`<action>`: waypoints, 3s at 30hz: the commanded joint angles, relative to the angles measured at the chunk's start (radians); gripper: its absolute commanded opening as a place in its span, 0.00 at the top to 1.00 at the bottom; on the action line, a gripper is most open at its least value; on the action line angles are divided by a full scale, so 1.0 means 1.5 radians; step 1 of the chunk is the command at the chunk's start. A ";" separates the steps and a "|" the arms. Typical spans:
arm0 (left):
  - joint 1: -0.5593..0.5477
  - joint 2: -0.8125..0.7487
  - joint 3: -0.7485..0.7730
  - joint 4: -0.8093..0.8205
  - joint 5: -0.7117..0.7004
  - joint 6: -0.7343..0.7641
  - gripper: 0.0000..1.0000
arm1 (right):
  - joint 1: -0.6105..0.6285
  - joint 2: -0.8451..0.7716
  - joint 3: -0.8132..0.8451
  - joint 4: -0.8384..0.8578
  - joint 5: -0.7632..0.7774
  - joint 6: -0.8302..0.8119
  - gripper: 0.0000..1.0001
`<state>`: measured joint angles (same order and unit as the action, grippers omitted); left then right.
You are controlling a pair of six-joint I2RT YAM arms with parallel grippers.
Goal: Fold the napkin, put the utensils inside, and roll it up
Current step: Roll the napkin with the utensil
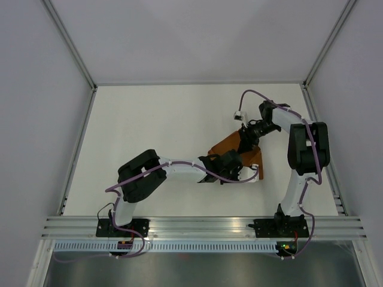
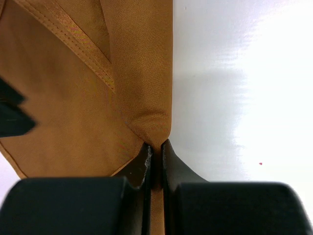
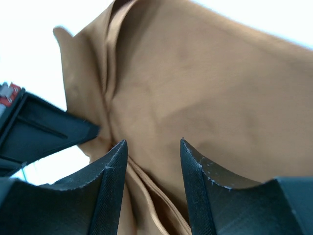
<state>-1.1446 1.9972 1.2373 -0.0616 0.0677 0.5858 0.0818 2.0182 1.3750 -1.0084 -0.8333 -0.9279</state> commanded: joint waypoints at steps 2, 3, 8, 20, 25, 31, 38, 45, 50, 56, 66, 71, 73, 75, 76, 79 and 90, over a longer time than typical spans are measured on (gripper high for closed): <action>0.000 0.047 0.040 -0.149 0.059 -0.087 0.98 | -0.038 -0.096 -0.006 0.109 -0.026 0.111 0.46; 0.001 0.054 0.047 -0.160 0.065 -0.094 0.98 | -0.050 -0.105 -0.012 0.142 -0.025 0.133 0.46; 0.007 0.076 0.094 -0.225 0.100 -0.126 0.98 | -0.105 -0.156 -0.031 0.198 -0.027 0.201 0.46; 0.069 0.163 0.231 -0.367 0.271 -0.204 0.98 | -0.221 -0.315 -0.128 0.199 -0.072 0.193 0.46; 0.103 0.198 0.293 -0.413 0.330 -0.237 0.97 | -0.232 -0.405 -0.182 0.171 -0.066 0.151 0.46; 0.136 0.243 0.350 -0.449 0.379 -0.264 0.97 | -0.234 -0.544 -0.247 0.079 -0.065 0.027 0.46; 0.180 0.296 0.424 -0.513 0.422 -0.297 0.97 | -0.199 -0.615 -0.290 -0.111 -0.049 -0.184 0.44; 0.189 0.336 0.464 -0.564 0.416 -0.308 0.97 | -0.052 -0.697 -0.405 0.064 0.064 -0.091 0.38; 0.202 0.370 0.492 -0.588 0.409 -0.323 0.97 | 0.086 -0.686 -0.460 0.226 0.174 -0.019 0.36; 0.212 0.385 0.498 -0.594 0.423 -0.326 0.97 | 0.196 -0.627 -0.492 0.343 0.271 0.001 0.36; 0.226 0.386 0.494 -0.607 0.434 -0.318 0.96 | 0.260 -0.579 -0.547 0.448 0.336 0.000 0.38; 0.234 0.391 0.494 -0.607 0.445 -0.314 0.95 | 0.283 -0.548 -0.555 0.471 0.353 -0.001 0.38; 0.237 0.393 0.494 -0.608 0.447 -0.314 0.94 | 0.293 -0.545 -0.568 0.495 0.365 -0.002 0.38; 0.241 0.394 0.495 -0.608 0.453 -0.314 0.94 | 0.299 -0.533 -0.571 0.507 0.369 -0.002 0.38; 0.244 0.394 0.495 -0.608 0.455 -0.313 0.93 | 0.304 -0.528 -0.570 0.510 0.370 -0.002 0.39; 0.248 0.397 0.494 -0.611 0.461 -0.311 0.93 | 0.312 -0.509 -0.575 0.524 0.379 -0.005 0.39; 0.252 0.399 0.491 -0.618 0.493 -0.296 0.86 | 0.318 -0.471 -0.576 0.540 0.384 -0.026 0.45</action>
<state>-0.7788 2.5225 2.0090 -0.9493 0.9756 0.1169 0.5529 1.2858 0.5167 -0.1860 -0.2863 -0.9466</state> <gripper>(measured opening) 0.126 0.560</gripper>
